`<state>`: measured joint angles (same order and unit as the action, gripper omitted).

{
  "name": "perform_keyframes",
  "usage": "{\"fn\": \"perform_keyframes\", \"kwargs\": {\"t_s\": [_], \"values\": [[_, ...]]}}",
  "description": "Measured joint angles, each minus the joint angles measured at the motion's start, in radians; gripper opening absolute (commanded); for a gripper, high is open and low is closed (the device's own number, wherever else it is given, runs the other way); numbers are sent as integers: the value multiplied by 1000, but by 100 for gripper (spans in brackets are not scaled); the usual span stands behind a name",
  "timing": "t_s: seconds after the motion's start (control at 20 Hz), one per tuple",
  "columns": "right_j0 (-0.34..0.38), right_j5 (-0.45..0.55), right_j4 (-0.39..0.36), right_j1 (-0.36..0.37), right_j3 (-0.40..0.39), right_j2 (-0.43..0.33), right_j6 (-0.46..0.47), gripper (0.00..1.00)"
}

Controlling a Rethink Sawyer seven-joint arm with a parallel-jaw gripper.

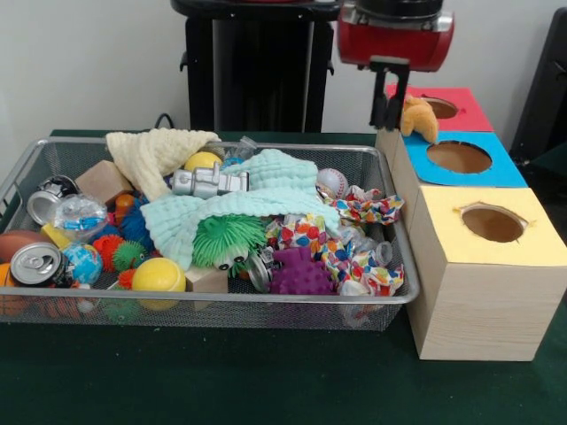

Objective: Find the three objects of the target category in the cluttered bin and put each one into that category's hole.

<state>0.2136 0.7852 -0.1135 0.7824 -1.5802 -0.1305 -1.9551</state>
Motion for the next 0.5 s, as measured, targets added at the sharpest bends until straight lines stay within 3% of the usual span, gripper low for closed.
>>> {"fn": "perform_keyframes", "kwargs": {"t_s": [0.5], "values": [[28, -3, -43, -77, 1, 0, 0, 0]]}}
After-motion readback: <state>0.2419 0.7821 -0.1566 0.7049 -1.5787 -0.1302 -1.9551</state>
